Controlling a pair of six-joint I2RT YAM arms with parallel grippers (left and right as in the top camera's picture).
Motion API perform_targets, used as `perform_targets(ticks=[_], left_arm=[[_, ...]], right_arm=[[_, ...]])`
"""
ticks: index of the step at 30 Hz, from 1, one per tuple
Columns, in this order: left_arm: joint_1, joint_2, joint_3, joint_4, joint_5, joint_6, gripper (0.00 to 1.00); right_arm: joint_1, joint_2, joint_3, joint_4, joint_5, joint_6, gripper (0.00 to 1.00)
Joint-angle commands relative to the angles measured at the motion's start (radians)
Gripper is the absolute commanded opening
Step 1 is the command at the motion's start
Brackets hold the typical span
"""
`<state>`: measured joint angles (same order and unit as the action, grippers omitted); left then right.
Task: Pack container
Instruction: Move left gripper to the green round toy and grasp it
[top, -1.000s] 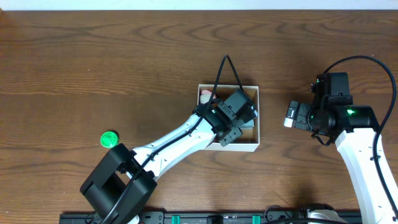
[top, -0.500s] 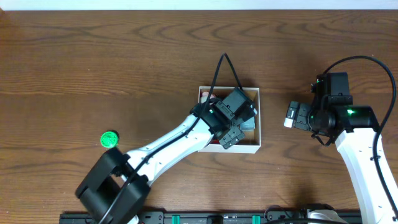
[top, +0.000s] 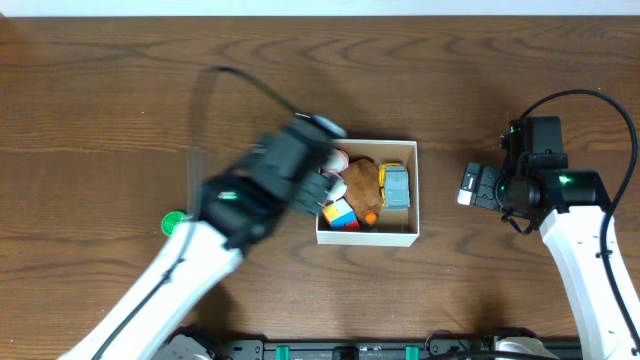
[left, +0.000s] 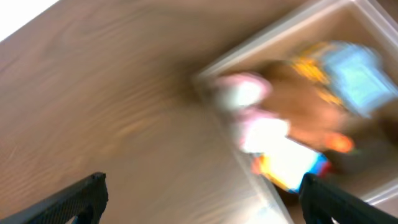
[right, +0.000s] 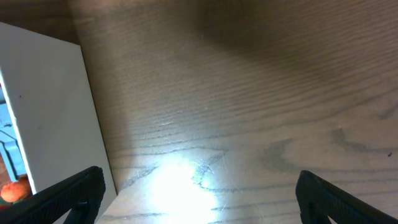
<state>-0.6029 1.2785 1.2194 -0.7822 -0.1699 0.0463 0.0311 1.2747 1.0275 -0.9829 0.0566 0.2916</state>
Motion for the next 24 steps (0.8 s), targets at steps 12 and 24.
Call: perform_targets(ticks=[12, 24], left_arm=[[0.872, -0.027, -0.025, -0.138, 0.204, -0.322, 0.98], [0.937, 0.315, -0.025, -0.182, 0.294, -0.336, 0.98]], right_arm=[[-0.008, -0.014, 0.014, -0.057, 0.006, -0.02, 0.99], [-0.008, -0.013, 0.014, -0.068, 0.006, -0.016, 0.99]])
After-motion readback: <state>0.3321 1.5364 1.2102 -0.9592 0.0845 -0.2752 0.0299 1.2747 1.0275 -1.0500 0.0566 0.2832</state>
